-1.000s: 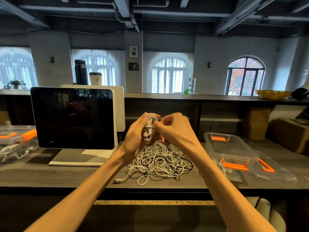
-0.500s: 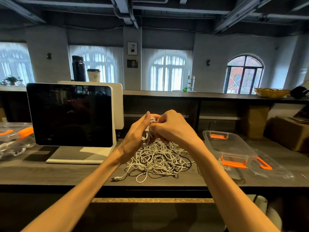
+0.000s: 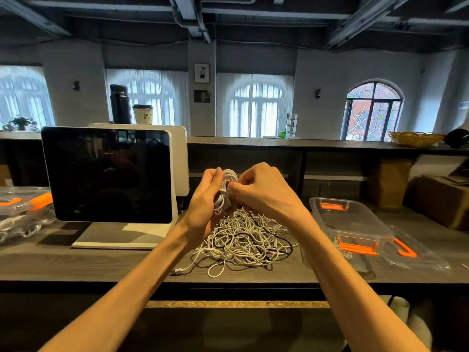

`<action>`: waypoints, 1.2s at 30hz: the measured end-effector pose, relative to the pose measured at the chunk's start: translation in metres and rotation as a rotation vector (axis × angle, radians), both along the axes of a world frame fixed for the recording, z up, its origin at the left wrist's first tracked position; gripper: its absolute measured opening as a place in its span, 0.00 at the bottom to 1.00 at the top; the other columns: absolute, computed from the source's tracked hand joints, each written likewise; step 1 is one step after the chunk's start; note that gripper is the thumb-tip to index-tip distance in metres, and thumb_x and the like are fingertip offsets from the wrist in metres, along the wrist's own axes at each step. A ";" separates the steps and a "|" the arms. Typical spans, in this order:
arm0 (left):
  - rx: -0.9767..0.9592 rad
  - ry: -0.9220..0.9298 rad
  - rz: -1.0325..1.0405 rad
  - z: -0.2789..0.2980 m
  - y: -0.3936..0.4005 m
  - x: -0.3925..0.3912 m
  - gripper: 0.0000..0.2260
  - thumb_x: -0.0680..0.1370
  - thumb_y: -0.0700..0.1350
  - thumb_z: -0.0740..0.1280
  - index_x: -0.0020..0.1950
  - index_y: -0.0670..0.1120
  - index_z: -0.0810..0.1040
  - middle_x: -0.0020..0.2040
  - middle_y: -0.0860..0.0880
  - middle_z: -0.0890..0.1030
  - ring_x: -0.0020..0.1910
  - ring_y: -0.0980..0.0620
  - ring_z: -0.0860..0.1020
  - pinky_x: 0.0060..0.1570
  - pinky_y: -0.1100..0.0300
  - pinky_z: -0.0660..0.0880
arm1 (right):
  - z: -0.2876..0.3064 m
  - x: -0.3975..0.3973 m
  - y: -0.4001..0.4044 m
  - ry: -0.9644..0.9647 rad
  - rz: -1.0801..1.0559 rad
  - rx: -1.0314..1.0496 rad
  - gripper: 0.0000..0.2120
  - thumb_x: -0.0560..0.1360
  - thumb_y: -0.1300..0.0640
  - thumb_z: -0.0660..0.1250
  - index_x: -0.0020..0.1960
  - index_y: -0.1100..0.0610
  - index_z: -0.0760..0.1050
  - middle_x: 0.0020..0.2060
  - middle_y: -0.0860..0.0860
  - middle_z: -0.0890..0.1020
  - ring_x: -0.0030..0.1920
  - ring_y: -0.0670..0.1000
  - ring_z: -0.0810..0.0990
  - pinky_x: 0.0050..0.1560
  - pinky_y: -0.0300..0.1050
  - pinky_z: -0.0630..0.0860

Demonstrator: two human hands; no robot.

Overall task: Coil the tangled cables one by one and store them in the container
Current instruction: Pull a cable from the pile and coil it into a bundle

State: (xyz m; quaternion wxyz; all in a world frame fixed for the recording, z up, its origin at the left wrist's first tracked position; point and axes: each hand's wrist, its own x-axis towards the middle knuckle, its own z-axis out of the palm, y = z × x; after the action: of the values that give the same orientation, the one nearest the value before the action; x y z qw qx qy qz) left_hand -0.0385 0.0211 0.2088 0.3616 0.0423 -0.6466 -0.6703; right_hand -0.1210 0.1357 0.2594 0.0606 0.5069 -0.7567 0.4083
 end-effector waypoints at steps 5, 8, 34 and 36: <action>-0.311 0.080 0.135 -0.001 0.002 0.001 0.07 0.85 0.50 0.56 0.60 0.52 0.70 0.51 0.56 0.82 0.49 0.52 0.83 0.48 0.49 0.83 | -0.007 0.002 -0.003 0.019 -0.054 -0.195 0.14 0.78 0.55 0.69 0.38 0.62 0.83 0.30 0.57 0.83 0.33 0.56 0.84 0.38 0.51 0.84; -0.496 0.100 0.201 0.002 0.002 0.005 0.05 0.86 0.47 0.54 0.60 0.53 0.68 0.52 0.63 0.80 0.51 0.55 0.83 0.46 0.52 0.84 | -0.014 -0.004 -0.002 0.021 0.002 -0.232 0.11 0.79 0.53 0.69 0.44 0.59 0.84 0.33 0.52 0.84 0.35 0.50 0.84 0.40 0.46 0.83; -0.004 -0.188 -0.310 0.008 0.017 -0.051 0.25 0.84 0.61 0.52 0.72 0.44 0.68 0.44 0.42 0.85 0.34 0.48 0.81 0.26 0.60 0.74 | -0.033 -0.066 0.028 -0.543 0.274 -0.361 0.10 0.79 0.55 0.72 0.59 0.53 0.82 0.47 0.48 0.88 0.50 0.46 0.87 0.47 0.40 0.82; -0.048 -0.249 -0.282 0.007 0.024 -0.076 0.26 0.84 0.63 0.50 0.71 0.46 0.70 0.49 0.39 0.86 0.43 0.43 0.85 0.34 0.57 0.78 | -0.031 -0.086 0.041 -0.546 0.188 -0.442 0.10 0.79 0.55 0.71 0.59 0.54 0.82 0.48 0.50 0.88 0.50 0.49 0.87 0.48 0.41 0.83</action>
State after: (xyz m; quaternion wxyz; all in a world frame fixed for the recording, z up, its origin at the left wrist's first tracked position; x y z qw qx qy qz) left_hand -0.1144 0.0447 0.2155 0.1819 0.0253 -0.7018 -0.6883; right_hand -0.2069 0.1762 0.2285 -0.0734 0.4210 -0.5886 0.6862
